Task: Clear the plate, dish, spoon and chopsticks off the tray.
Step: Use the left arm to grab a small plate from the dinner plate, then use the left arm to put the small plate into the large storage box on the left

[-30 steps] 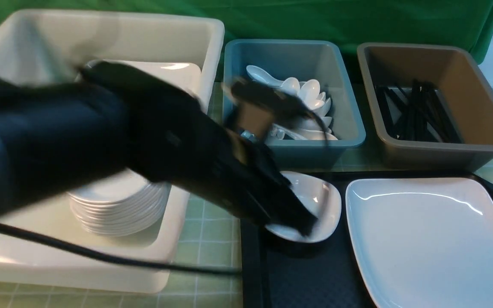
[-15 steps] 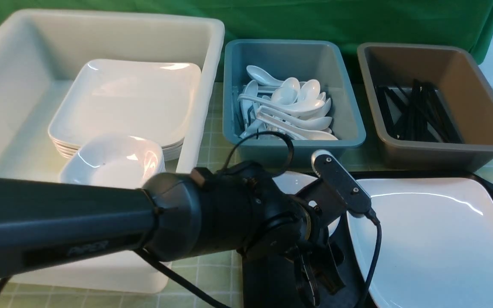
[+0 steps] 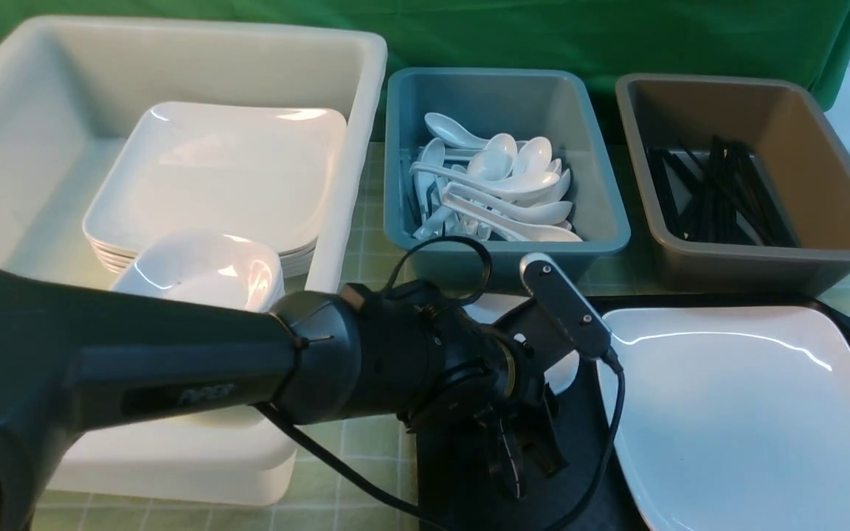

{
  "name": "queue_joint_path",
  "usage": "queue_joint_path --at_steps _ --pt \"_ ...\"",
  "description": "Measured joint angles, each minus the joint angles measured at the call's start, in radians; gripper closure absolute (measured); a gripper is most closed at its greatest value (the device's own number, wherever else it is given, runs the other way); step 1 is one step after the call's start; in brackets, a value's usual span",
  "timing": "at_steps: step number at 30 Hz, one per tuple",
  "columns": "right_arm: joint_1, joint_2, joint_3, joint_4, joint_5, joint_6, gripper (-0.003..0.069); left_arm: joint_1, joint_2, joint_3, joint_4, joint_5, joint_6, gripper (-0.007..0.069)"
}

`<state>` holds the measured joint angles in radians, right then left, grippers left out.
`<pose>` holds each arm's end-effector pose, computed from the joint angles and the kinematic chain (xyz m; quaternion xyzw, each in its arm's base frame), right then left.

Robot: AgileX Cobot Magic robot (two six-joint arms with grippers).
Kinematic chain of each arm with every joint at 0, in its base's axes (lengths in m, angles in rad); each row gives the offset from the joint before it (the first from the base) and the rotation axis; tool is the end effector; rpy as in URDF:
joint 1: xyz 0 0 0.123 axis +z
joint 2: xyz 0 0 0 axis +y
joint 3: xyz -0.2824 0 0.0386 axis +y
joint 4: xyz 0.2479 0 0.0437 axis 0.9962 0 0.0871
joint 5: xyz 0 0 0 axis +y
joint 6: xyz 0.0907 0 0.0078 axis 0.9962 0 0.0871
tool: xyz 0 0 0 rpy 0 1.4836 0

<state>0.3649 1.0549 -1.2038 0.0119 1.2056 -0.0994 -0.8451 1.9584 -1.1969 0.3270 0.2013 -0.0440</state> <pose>0.1718 0.0667 0.3925 -0.2194 0.9296 0.0451 0.2927 0.2771 -0.3034 0.1612 0.4896 0.8001 -0.0679 0.3400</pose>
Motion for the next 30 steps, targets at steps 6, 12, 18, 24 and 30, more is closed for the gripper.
queue_joint_path --at_steps 6,12,18,24,30 --pt "0.000 0.000 0.000 0.014 -0.001 0.000 0.0652 -0.010 -0.059 -0.005 -0.016 0.024 0.006 0.0594" --pt "0.000 0.000 0.000 0.078 -0.037 -0.009 0.0652 -0.016 -0.215 0.006 -0.099 0.138 -0.014 0.0616" --pt "0.000 0.009 -0.006 0.267 -0.129 -0.114 0.0652 -0.012 -0.441 -0.050 -0.095 0.251 -0.023 0.0617" --pt "0.005 0.122 -0.139 0.457 -0.135 -0.240 0.0652 0.085 -0.594 -0.142 0.002 0.363 -0.040 0.0617" --pt "0.132 0.326 -0.371 0.459 -0.107 -0.259 0.0652 0.360 -0.663 -0.094 0.020 0.511 -0.057 0.0617"
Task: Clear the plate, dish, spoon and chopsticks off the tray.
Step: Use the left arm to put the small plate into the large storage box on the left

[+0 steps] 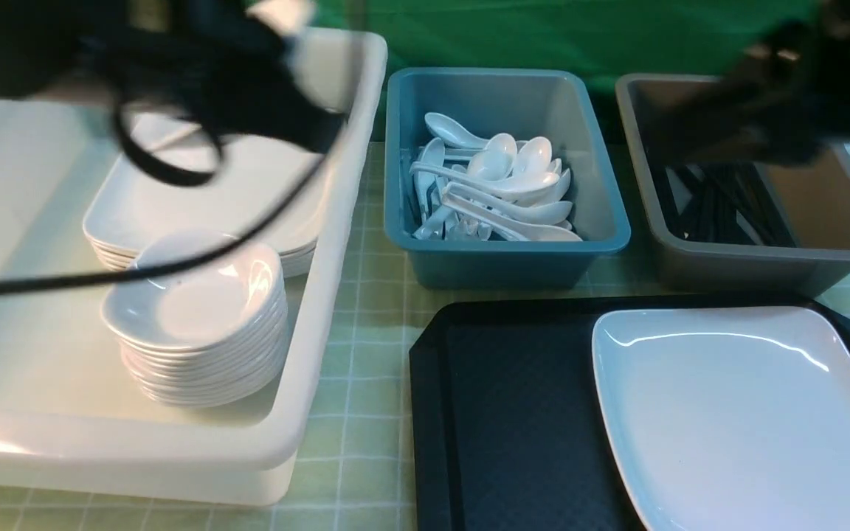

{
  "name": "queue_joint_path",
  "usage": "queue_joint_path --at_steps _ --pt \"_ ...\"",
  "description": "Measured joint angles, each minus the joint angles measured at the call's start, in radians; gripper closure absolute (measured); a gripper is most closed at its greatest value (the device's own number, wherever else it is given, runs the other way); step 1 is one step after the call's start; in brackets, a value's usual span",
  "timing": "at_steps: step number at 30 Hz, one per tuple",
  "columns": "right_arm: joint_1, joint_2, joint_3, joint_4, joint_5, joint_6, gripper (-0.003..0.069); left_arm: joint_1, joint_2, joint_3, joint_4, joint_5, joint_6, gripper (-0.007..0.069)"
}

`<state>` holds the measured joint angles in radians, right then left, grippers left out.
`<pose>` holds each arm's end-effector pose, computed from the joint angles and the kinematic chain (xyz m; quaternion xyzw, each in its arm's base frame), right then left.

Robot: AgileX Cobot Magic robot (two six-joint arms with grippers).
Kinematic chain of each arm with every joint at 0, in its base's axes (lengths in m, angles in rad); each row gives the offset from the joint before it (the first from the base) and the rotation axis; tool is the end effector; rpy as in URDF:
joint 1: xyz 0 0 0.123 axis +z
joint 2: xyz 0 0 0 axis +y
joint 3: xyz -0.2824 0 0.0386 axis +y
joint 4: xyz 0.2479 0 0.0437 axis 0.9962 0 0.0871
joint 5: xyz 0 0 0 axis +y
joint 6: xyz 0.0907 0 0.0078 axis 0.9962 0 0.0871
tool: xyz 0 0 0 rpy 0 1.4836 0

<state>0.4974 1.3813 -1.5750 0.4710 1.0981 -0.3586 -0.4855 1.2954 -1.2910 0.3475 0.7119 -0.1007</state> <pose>0.2279 0.1656 0.4402 -0.3550 0.8319 0.2565 0.3408 0.2586 -0.1135 0.3977 0.2320 0.8491 0.0241 0.4740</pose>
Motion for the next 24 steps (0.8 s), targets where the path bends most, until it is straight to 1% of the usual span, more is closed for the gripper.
queue_joint_path --at_steps 3,4,7,10,14,18,20,22,24 --pt "0.108 0.119 -0.106 -0.034 -0.001 0.006 0.0652 0.102 -0.001 0.094 -0.064 -0.012 0.004 0.0617" --pt "0.113 0.126 -0.119 -0.037 -0.001 0.007 0.0652 0.107 -0.001 0.102 -0.064 -0.016 0.004 0.0617" --pt "0.171 0.228 -0.203 -0.052 0.005 0.024 0.0652 0.157 0.006 0.209 -0.122 -0.093 0.009 0.0617" --pt "0.196 0.290 -0.260 -0.058 0.005 0.036 0.0652 0.159 0.019 0.264 -0.161 -0.169 0.031 0.0617" --pt "0.208 0.317 -0.289 -0.060 -0.014 0.057 0.0652 0.159 0.060 0.289 -0.218 -0.204 0.073 0.0615" --pt "0.209 0.319 -0.295 -0.061 -0.032 0.058 0.0651 0.159 0.103 0.291 -0.231 -0.226 0.101 0.0579" --pt "0.209 0.319 -0.295 -0.062 -0.033 0.058 0.0651 0.158 0.124 0.291 -0.236 -0.231 0.101 0.0518" --pt "0.209 0.319 -0.295 -0.066 -0.033 0.059 0.0651 0.158 0.132 0.289 -0.269 -0.231 0.101 0.0420" --pt "0.208 0.319 -0.295 -0.077 -0.032 0.061 0.0651 0.155 0.131 0.272 -0.308 -0.222 0.101 0.0347"
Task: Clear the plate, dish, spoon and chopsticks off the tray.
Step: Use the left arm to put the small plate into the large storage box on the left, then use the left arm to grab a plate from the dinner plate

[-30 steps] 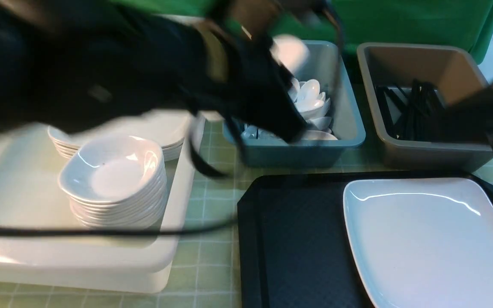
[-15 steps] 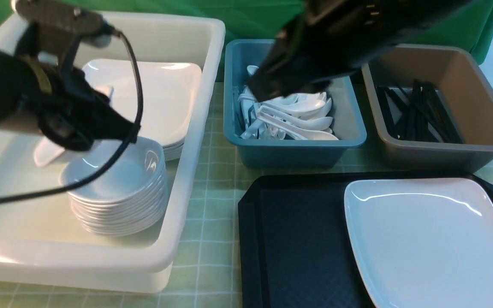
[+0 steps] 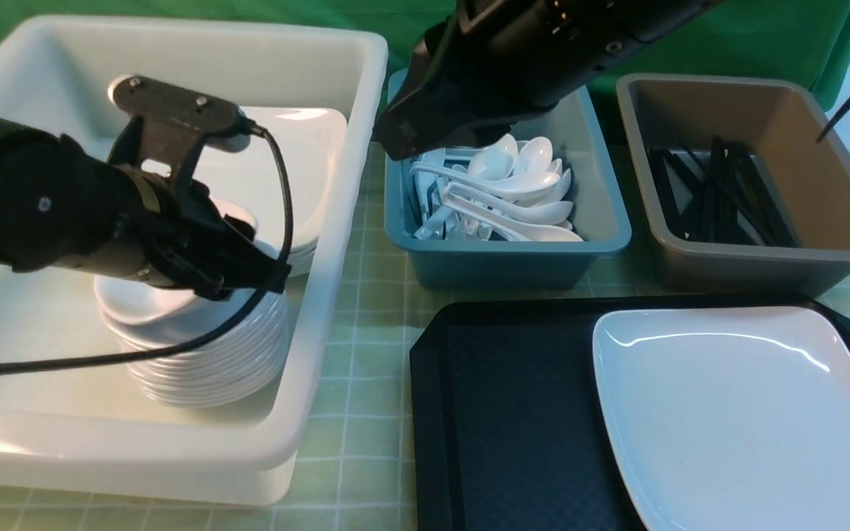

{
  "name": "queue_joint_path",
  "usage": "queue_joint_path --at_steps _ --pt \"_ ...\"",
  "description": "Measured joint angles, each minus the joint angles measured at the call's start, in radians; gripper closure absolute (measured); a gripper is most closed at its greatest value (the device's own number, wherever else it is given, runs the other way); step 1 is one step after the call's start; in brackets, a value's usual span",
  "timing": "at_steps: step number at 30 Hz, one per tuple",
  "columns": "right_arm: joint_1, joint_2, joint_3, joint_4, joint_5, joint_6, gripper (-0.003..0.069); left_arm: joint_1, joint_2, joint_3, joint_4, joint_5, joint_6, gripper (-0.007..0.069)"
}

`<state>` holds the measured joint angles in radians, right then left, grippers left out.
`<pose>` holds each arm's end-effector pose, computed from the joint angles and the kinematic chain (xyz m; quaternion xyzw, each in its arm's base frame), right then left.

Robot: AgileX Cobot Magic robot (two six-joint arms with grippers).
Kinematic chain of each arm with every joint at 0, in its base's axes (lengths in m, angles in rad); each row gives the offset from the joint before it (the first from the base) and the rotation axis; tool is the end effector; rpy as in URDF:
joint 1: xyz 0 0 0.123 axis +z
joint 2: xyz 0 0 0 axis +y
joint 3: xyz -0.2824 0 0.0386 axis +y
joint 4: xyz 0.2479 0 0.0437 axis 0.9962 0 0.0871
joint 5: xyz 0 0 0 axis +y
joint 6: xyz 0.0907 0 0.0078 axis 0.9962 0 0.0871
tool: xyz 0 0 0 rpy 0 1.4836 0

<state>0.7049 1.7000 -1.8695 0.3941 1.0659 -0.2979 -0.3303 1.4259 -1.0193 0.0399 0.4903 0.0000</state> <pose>0.2641 0.2649 0.4229 -0.4163 0.8100 0.2639 0.3177 0.2892 -0.0973 0.2841 0.1653 0.9135 -0.0460 0.3688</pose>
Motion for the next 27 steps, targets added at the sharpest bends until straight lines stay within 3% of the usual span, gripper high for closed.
queue_joint_path --at_steps 3,5,8,10,14,17,23,27 --pt "-0.025 -0.001 0.000 -0.024 0.011 0.017 0.0651 -0.036 -0.019 -0.059 -0.082 0.037 0.030 0.0216" --pt "-0.061 -0.011 0.000 -0.033 0.035 0.020 0.0650 -0.075 -0.030 -0.099 -0.114 0.061 0.036 0.0172" --pt "-0.123 -0.039 0.000 -0.061 0.101 0.020 0.0650 -0.140 -0.026 -0.151 -0.180 0.089 0.034 0.0182" --pt "-0.174 -0.074 0.012 -0.104 0.126 0.035 0.0650 -0.186 -0.004 -0.192 -0.225 0.106 0.034 0.0245" --pt "-0.318 -0.206 0.139 -0.232 0.137 0.094 0.0650 -0.299 0.134 -0.353 -0.302 0.210 0.034 0.0545" --pt "-0.417 -0.335 0.287 -0.261 0.141 0.104 0.0650 -0.348 0.276 -0.486 -0.335 0.282 0.034 0.0622" --pt "-0.551 -0.524 0.567 -0.265 0.135 0.100 0.0650 -0.388 0.495 -0.677 -0.375 0.317 0.050 0.0596" --pt "-0.657 -0.626 0.729 -0.267 0.106 0.091 0.0650 -0.404 0.676 -0.818 -0.399 0.317 0.060 0.0426"
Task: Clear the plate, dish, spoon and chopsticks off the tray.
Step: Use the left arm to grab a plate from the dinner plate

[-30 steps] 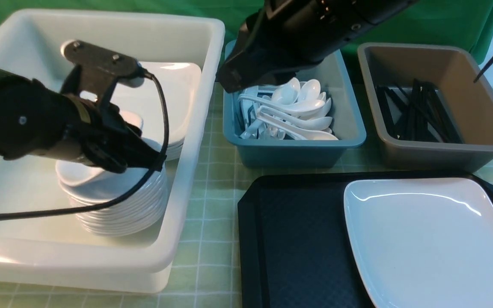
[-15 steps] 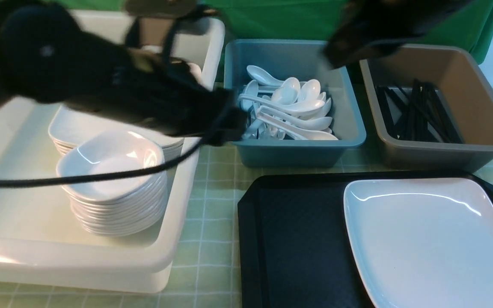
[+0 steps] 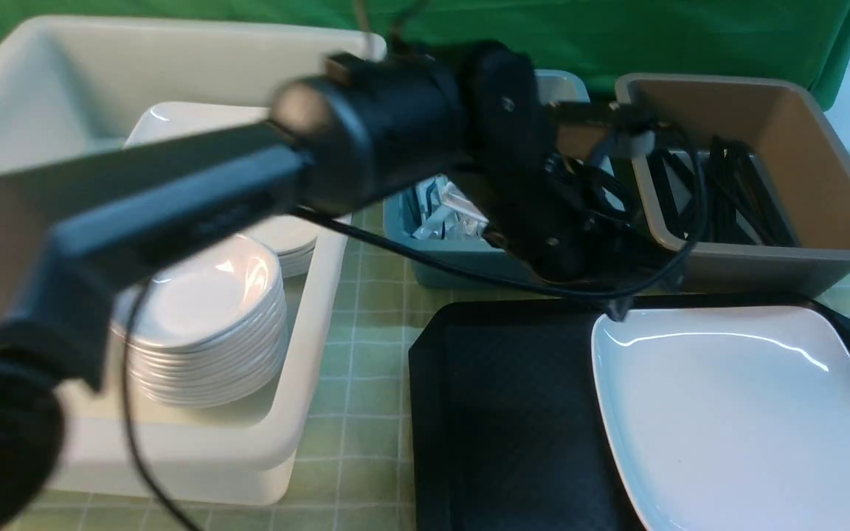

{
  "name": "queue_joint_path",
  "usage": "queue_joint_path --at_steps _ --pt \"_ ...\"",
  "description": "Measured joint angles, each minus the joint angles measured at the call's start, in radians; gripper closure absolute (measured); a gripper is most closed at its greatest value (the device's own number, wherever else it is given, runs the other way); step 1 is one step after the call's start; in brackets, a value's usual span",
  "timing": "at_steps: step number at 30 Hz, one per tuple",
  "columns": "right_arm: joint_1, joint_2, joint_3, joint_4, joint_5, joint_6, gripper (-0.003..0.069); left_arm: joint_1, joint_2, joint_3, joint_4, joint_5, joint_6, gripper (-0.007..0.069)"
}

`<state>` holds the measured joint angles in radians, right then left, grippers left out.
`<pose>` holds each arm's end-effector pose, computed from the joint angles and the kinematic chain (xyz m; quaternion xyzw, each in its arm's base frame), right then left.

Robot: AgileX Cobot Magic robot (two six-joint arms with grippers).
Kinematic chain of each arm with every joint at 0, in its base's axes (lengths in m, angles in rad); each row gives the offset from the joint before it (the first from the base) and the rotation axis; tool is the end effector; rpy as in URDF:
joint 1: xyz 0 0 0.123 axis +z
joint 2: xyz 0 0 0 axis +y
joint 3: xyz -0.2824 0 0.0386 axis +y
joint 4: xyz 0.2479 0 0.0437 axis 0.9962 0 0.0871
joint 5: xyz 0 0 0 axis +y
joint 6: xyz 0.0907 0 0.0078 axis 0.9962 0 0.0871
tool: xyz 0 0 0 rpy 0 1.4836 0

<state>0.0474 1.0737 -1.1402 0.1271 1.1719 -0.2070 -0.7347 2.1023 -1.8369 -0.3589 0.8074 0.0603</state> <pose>0.1906 0.0197 0.3728 -0.1141 0.9534 0.0411 0.2764 0.3392 -0.3376 0.2522 0.2901 0.9000 -0.2440 0.2152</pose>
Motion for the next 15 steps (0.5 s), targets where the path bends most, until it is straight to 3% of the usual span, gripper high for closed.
queue_joint_path --at_steps 7,10,15 --pt "-0.031 -0.017 0.020 0.003 0.003 -0.035 0.0650 -0.002 0.181 -0.097 0.010 -0.064 0.006 0.0145" --pt "-0.031 -0.017 0.020 0.005 0.003 -0.043 0.0650 -0.002 0.226 -0.100 0.011 -0.106 0.008 0.0102" --pt "-0.031 -0.017 0.020 0.015 0.005 -0.047 0.0650 -0.002 0.252 -0.101 -0.011 -0.163 0.022 0.0102"
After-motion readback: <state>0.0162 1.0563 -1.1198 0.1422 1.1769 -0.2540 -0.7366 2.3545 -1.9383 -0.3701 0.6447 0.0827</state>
